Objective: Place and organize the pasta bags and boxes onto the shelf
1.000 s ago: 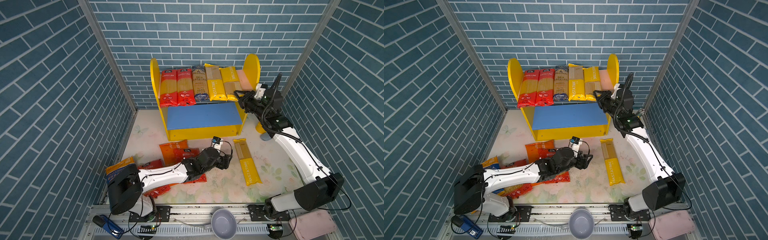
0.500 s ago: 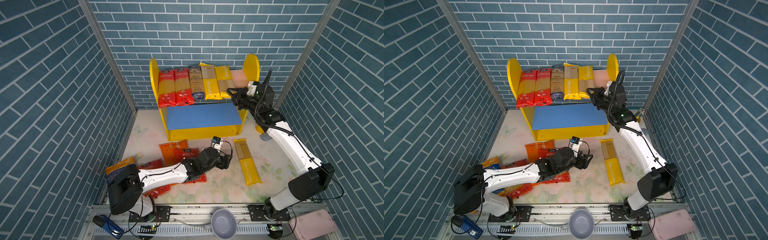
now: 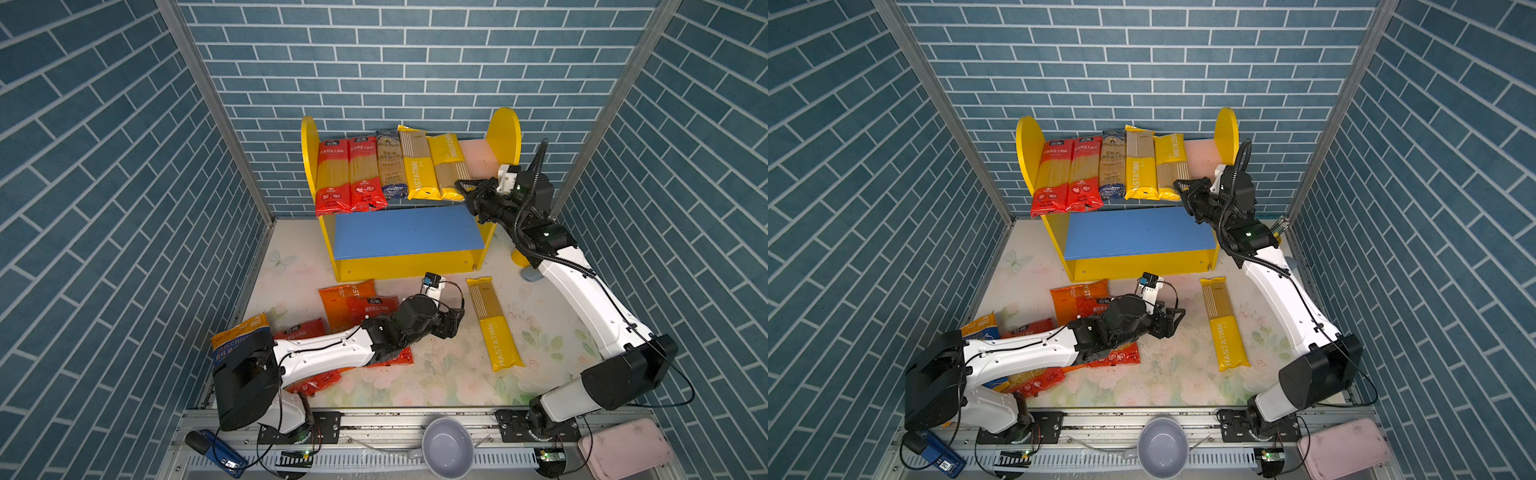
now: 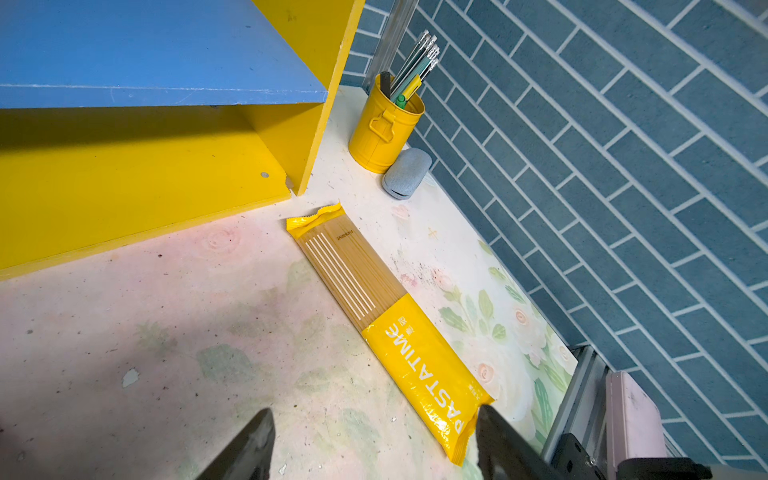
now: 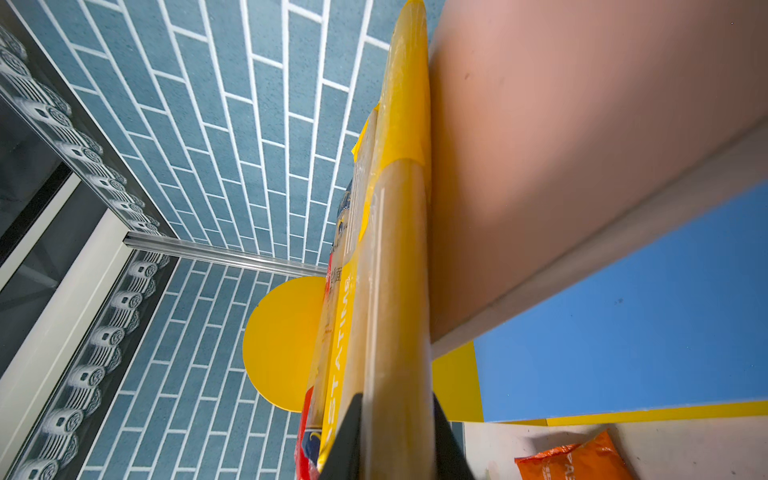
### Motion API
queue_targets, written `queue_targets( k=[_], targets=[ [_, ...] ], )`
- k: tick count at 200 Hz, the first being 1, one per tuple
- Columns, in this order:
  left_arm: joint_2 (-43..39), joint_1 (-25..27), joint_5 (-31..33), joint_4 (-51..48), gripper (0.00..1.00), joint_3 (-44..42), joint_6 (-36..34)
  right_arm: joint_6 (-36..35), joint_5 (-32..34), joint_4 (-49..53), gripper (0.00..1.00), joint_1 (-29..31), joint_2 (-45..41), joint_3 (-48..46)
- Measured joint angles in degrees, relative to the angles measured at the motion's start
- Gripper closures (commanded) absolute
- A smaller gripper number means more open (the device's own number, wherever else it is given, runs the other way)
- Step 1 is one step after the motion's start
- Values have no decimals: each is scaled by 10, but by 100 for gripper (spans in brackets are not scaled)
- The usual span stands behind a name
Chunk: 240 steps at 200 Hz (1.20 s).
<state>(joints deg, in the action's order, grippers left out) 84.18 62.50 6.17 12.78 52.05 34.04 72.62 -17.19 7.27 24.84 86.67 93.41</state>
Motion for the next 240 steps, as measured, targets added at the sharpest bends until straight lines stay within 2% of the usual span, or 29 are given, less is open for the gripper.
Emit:
queue_targets(
  k=[25,34,66,88,120,146,163,187,240],
  targets=[
    [3,0,-4,0,23,3,0,-11,-34,10,41,-1,-1,0],
    [5,0,-5,0,23,4,0,-17,-48,12,36,-3,-1,0],
    [9,0,-5,0,23,7,-1,-31,-98,21,35,-26,-24,-14],
    [16,0,-7,0,23,13,-3,-64,-120,74,34,-64,-97,-58],
    [55,0,-16,-1,22,40,-5,-167,-133,188,36,-115,-243,-137],
    [112,0,-34,-8,23,79,-3,-255,-140,249,38,-162,-326,-274],
    [156,2,-47,-13,23,101,1,-296,-129,276,37,-199,-313,-372],
    [217,10,-63,-38,23,132,9,-332,-94,292,33,-242,-250,-475],
    [308,20,-78,-92,24,197,37,-386,-20,242,30,-265,-138,-515]
  ],
)
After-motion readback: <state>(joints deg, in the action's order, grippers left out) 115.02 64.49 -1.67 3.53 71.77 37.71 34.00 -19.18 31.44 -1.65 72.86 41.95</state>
